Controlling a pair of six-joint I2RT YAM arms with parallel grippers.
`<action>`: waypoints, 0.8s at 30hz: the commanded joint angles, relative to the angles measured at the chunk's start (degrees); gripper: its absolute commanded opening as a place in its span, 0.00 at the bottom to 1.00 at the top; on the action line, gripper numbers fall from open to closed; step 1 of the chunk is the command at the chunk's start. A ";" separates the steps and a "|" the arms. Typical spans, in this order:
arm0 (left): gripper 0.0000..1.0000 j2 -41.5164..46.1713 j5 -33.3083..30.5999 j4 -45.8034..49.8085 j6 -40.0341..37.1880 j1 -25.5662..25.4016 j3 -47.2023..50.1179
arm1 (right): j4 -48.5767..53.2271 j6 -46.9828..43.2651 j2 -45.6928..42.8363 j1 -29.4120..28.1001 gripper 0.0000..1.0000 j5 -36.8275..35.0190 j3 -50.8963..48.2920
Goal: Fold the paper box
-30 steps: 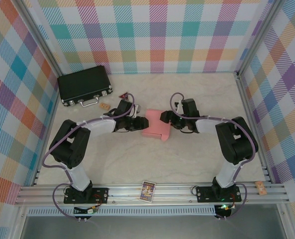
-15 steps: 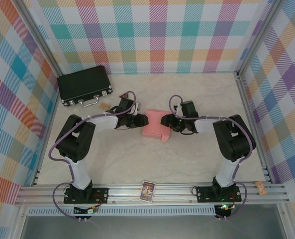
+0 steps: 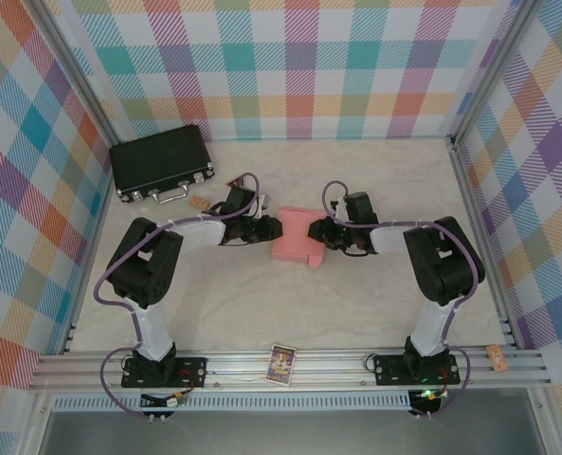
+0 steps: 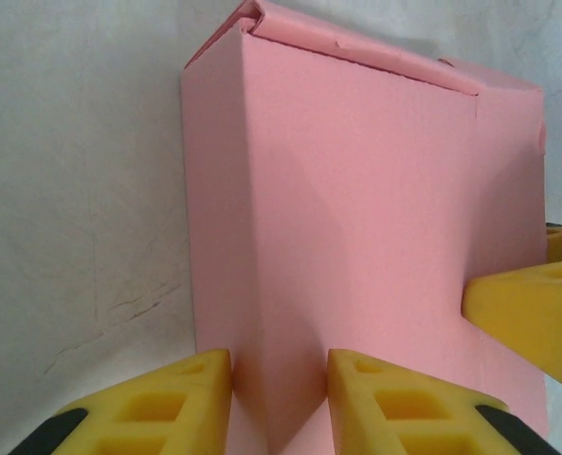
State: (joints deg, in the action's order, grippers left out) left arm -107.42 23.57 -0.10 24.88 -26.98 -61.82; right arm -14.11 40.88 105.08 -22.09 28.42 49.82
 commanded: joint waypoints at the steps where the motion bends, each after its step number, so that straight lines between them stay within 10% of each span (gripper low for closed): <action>1: 0.31 -2.10 -0.42 -0.06 1.21 0.41 2.42 | 0.13 -0.50 1.10 -0.59 0.33 2.31 -0.10; 24: 0.31 -1.69 0.92 -1.25 2.25 1.41 3.61 | 5.66 -4.77 0.19 -1.16 0.29 6.05 2.94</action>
State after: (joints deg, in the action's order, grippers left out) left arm -107.42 24.75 -3.40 26.20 -26.04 -60.12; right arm -10.41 38.06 104.95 -22.31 29.28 51.35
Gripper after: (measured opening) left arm 0.314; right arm 0.297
